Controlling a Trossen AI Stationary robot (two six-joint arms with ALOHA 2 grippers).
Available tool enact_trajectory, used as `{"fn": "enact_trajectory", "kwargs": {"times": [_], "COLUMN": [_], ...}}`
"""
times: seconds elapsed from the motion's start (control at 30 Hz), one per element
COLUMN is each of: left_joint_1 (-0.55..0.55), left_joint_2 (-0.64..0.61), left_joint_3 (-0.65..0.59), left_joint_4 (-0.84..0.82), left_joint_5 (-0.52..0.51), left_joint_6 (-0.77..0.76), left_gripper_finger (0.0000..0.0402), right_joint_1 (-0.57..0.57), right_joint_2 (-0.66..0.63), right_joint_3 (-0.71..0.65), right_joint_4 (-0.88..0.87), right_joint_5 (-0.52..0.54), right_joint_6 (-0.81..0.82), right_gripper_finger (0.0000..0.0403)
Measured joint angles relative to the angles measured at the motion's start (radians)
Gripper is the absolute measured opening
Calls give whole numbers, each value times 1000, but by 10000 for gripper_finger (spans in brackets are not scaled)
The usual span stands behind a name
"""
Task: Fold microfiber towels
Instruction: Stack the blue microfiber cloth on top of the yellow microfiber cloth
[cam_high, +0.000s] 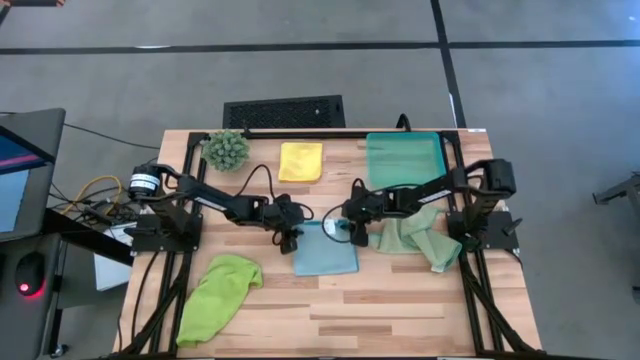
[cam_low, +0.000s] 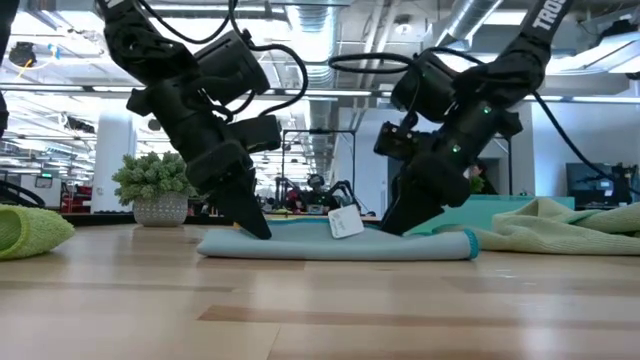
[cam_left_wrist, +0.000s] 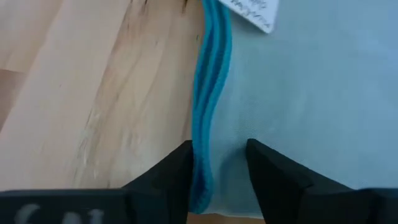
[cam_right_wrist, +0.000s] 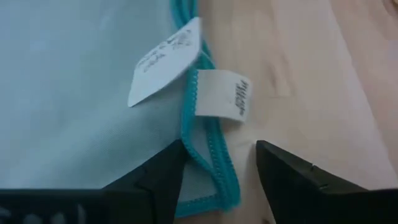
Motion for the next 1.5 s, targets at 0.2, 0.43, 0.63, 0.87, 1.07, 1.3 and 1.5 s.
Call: {"fn": "enact_trajectory", "kwargs": {"times": [0.2, 0.43, 0.63, 0.87, 1.07, 1.3, 1.5], "left_joint_1": [0, -2, -3, 27, 103, 229, 322], "left_joint_2": [0, 1, -20, -125, -188, -191, -191], "left_joint_3": [0, -1, 1, -1, 0, 1, 57], "left_joint_4": [-2, 0, -12, -89, -124, -109, -103], "left_joint_5": [22, 45, 11, -182, -301, -310, -307], "left_joint_6": [0, 0, 33, 76, 127, 202, 268], "left_gripper_finger": [87, 16, 6, 2, 2, 1, 0], "right_joint_1": [39, 65, 39, -57, -150, -265, -322], "right_joint_2": [2, -5, -61, -76, -52, -51, -52], "right_joint_3": [0, -4, -5, 85, 207, 340, 359], "right_joint_4": [1, 6, -23, -43, -38, -92, -115], "right_joint_5": [21, 29, 60, 76, 110, 125, 122], "right_joint_6": [4, -4, -13, -79, -144, -161, -168], "right_gripper_finger": [146, 15, 14, 8, 6, 3, 2]}}
